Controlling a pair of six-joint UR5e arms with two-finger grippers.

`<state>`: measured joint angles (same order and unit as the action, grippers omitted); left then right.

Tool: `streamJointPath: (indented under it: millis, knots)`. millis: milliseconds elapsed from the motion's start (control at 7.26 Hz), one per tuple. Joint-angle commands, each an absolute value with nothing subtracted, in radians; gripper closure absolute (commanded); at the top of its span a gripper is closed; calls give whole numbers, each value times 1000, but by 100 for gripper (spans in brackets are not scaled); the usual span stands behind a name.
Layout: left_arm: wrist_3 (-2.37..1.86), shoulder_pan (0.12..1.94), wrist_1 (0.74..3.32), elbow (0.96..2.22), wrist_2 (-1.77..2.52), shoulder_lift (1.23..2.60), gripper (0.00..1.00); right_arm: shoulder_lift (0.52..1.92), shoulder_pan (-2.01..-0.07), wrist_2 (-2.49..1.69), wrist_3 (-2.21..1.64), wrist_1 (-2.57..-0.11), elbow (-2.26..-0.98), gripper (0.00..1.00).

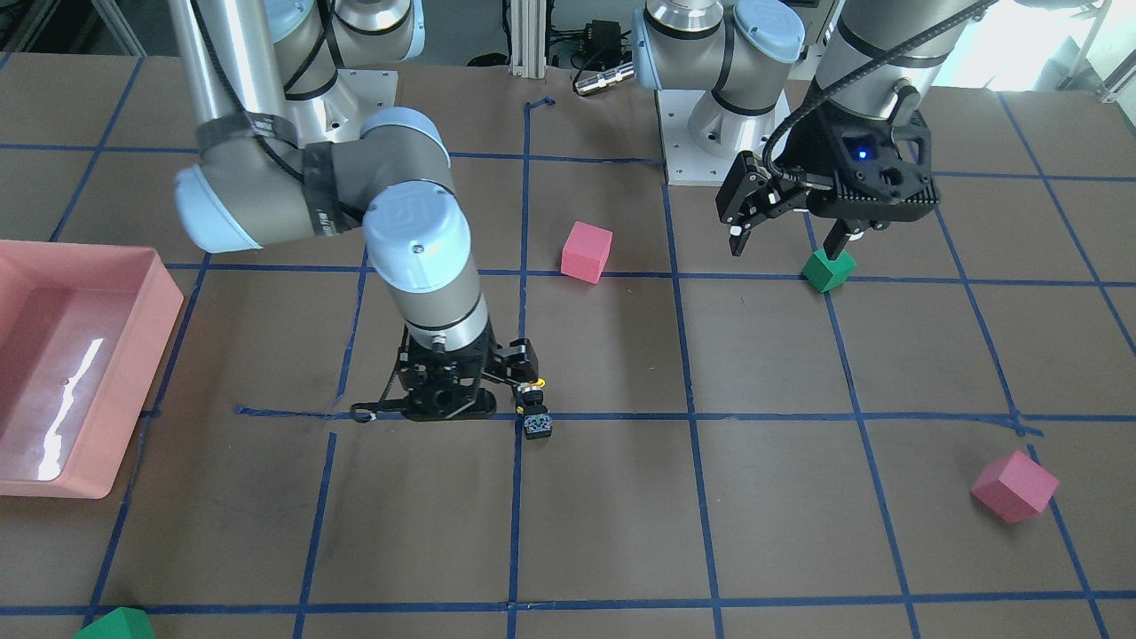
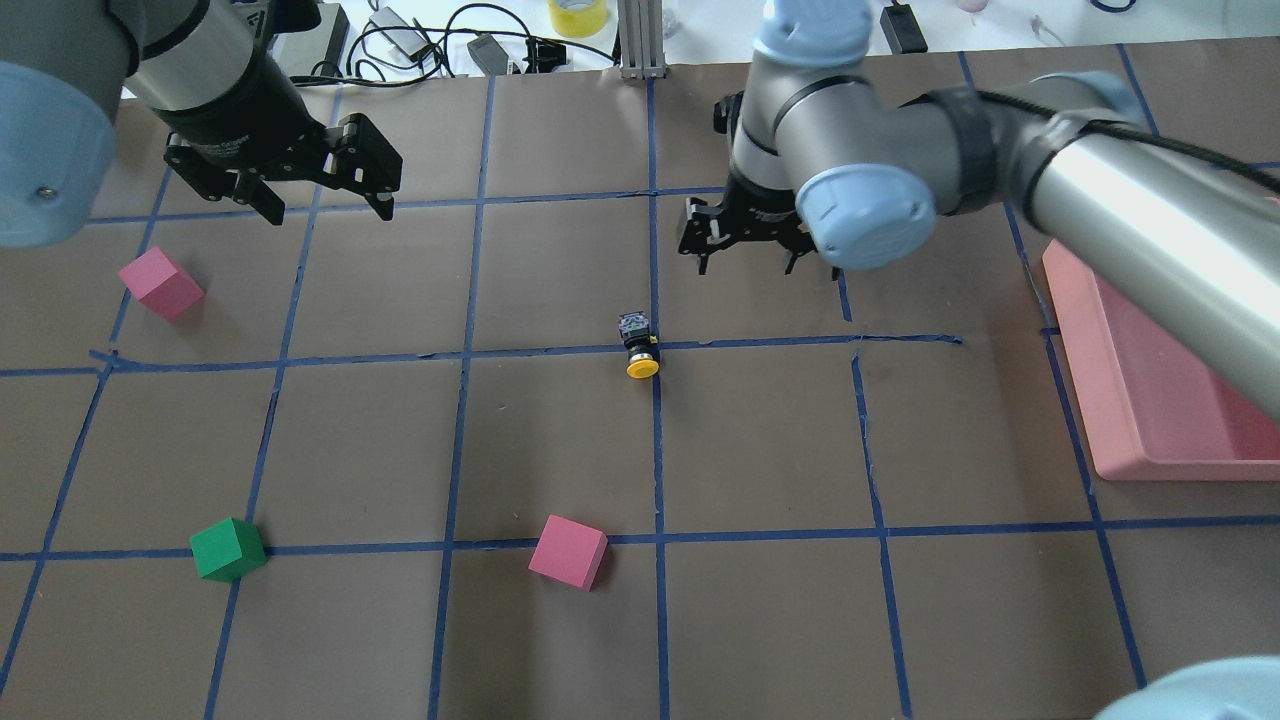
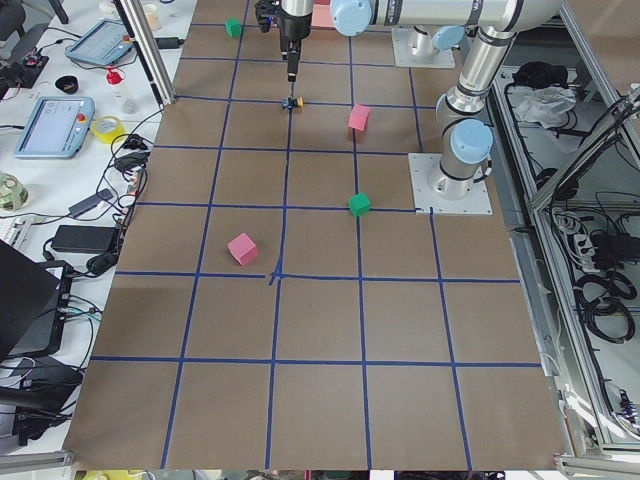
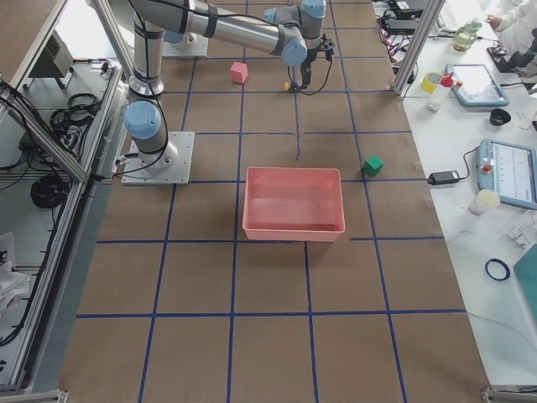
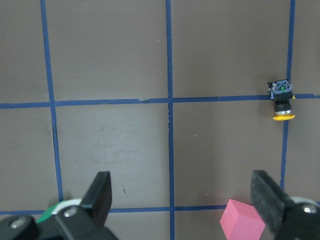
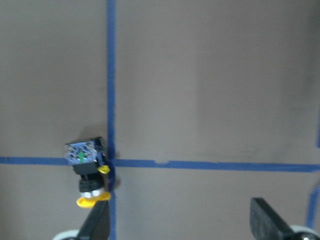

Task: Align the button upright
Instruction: 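Open the right gripper and raise it away from the button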

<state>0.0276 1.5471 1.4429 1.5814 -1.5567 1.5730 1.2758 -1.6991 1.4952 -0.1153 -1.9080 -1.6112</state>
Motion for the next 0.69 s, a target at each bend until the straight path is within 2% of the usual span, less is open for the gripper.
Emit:
streamJointPath:
  millis: [0, 275, 551]
  knots:
    - [28, 1545, 1419, 1585, -1557, 1578, 0, 1412, -1512, 1572, 47, -1681, -1545, 0]
    - [26, 1545, 1419, 1586, -1555, 1580, 0, 1526, -1535, 1597, 31, -1489, -1433, 0]
    - [32, 1545, 1420, 1586, -1554, 1580, 0, 1559, -1610, 1614, -1, -1500, -1424, 0]
